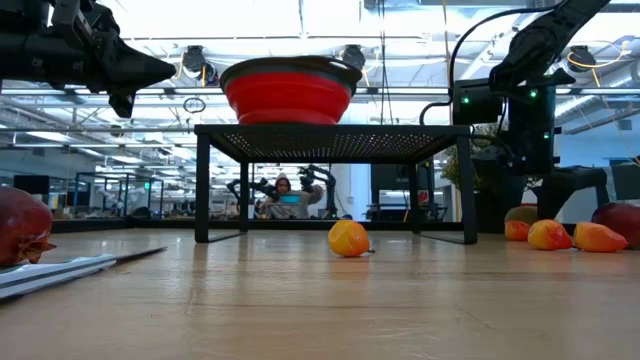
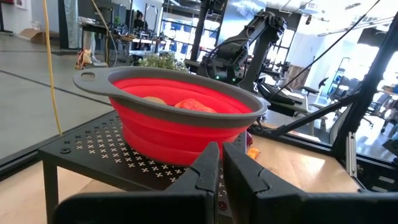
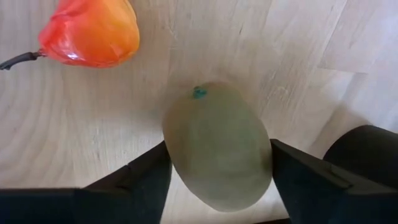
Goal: Pick & Place Fruit
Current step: Put the kiwi into the strainer on the shelf
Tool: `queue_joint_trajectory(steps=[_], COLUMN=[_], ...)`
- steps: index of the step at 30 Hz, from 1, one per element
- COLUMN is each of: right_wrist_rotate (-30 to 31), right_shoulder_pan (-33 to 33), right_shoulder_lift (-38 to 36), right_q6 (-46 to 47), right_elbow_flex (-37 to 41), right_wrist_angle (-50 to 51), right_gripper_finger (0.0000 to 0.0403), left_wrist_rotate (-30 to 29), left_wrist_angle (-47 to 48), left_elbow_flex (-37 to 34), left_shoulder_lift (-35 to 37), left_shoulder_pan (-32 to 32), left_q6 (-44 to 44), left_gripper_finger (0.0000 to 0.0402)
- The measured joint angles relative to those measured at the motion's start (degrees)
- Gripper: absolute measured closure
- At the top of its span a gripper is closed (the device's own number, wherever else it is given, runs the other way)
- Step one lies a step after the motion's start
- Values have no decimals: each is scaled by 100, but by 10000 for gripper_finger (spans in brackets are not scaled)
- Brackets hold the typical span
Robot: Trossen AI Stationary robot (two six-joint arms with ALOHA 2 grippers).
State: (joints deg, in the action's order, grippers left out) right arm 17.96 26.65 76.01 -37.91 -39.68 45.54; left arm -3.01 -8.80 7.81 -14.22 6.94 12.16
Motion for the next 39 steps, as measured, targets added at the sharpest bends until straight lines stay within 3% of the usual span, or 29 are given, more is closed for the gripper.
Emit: queue_joint_trajectory(steps=[6,15,21,24,32,39], right_wrist_rotate=[43,1504,1646,1326,-396,-457], right_shoulder_pan=[0,-17,-17,-17,-17,-52], right_shoulder_lift=[0,-227,-604,-765,-1174,-1742], right_q6=[135,129,299,635,2335,2374], right_elbow_flex=[2,7,7,7,7,7], right_wrist_angle=[-4,26,26,33,14,9], right_gripper_finger=[187,185,198,198,198,198], left_wrist_rotate=[0,0,0,0,0,2], left_wrist_angle=[1,0,0,0,-2,-2], left_elbow_flex=[0,0,0,0,0,0], left_shoulder_lift=[-2,0,0,-1,-1,0], left_shoulder_pan=[-1,0,0,-1,-1,-2], left_q6=[0,2,3,4,22,37], left_gripper_finger=[382,382,382,382,382,382])
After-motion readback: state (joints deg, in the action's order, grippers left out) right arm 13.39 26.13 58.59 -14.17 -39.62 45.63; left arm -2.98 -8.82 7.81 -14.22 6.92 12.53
